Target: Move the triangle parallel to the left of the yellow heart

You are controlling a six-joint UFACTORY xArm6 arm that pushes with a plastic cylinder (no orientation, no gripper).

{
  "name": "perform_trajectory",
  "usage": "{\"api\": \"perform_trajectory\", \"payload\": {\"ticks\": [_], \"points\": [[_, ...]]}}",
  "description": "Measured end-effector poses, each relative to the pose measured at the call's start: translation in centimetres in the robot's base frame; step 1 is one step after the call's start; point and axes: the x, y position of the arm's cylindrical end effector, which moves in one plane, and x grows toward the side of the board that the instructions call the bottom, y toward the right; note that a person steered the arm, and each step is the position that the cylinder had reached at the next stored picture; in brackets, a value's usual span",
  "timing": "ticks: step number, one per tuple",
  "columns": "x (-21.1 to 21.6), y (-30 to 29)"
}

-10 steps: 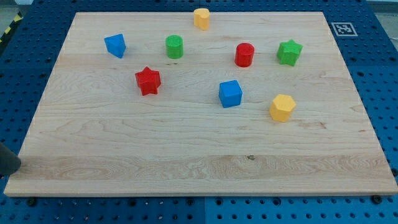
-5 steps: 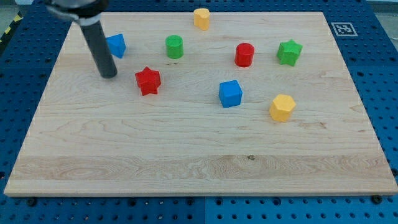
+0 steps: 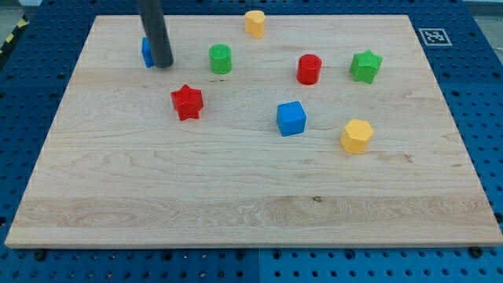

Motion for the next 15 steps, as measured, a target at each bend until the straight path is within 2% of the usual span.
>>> {"api": "perform_trajectory", "payload": {"ticks": [2, 4, 8, 9, 10, 11, 13, 15], "points": [[0.6, -1.8], [-2.9, -2.4], [-7.1, -1.8], [-5.0, 1.8], [-4.6, 6.5], [-7.1, 6.7], [-8.4, 5.5], [-8.5, 1.0]]}}
